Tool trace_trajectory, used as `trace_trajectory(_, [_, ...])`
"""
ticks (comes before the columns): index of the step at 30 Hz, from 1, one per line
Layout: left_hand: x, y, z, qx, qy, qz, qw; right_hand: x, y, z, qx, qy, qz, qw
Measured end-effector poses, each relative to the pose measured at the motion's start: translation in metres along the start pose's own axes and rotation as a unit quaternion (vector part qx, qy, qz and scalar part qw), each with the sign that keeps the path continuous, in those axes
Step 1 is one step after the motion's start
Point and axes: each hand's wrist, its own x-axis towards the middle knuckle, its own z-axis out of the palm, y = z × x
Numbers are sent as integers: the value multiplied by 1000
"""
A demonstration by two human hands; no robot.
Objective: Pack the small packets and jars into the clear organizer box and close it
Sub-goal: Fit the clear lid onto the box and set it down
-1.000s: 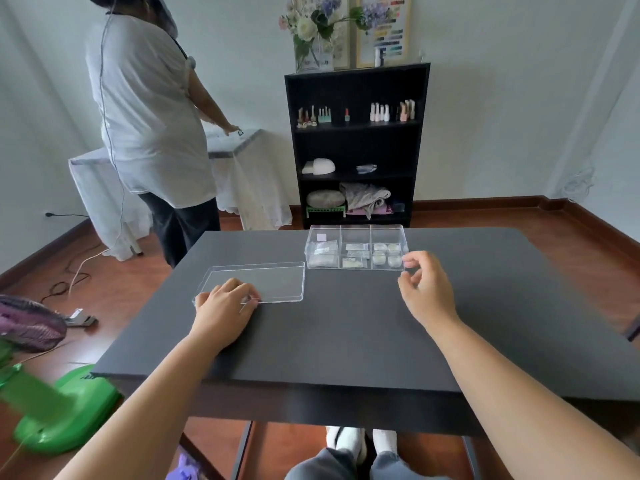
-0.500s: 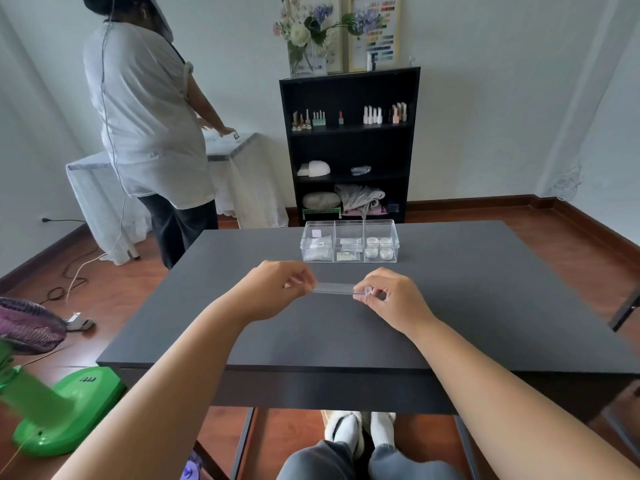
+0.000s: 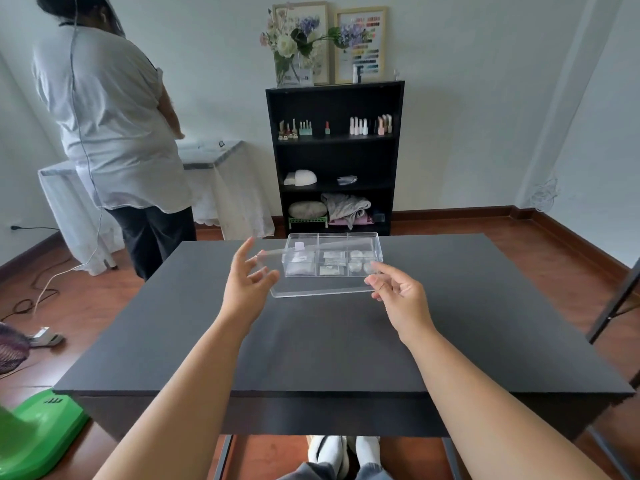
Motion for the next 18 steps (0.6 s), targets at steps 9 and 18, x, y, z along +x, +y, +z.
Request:
trace_trajectory(9, [28, -10, 39, -59, -4, -25, 998, 32, 5, -14, 82, 141, 47, 985])
trace_trajectory(18, [66, -6, 38, 89, 53, 16, 995, 59, 22, 2, -40, 152, 34, 987])
